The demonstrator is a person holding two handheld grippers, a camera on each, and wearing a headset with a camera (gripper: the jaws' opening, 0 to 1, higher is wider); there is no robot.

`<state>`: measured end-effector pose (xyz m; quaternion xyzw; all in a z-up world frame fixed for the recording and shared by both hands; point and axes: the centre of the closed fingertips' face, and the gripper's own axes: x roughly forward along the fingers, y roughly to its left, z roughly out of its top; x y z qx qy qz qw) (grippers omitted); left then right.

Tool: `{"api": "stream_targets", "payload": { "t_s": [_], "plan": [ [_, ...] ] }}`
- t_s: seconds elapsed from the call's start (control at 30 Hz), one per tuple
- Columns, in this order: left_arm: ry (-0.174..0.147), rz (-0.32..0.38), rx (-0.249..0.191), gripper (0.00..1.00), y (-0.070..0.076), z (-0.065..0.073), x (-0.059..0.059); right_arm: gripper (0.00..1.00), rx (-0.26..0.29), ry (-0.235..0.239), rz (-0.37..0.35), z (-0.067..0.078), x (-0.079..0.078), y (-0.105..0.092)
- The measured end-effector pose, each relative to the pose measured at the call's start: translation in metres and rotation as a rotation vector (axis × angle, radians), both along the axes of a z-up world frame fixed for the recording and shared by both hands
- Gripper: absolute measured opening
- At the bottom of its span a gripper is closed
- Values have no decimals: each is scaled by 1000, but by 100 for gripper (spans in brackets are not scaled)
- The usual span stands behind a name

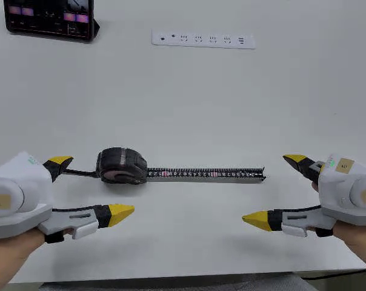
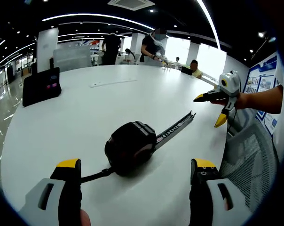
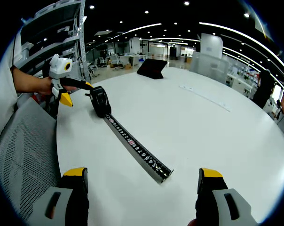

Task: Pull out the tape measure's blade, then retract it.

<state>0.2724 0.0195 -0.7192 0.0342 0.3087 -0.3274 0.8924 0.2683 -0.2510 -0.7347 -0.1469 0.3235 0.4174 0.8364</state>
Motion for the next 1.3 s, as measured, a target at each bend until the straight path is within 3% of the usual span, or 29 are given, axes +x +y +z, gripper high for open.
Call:
{"api": "stream_targets", "payload": {
  "t_s": [0.7, 1.3],
  "plan": [
    [23, 48, -44, 89, -22, -8, 13, 94, 3, 6, 2, -2, 15, -5],
    [42, 90, -83, 87, -26, -12, 15, 94, 0, 6, 9, -3, 20, -4]
  ]
}}
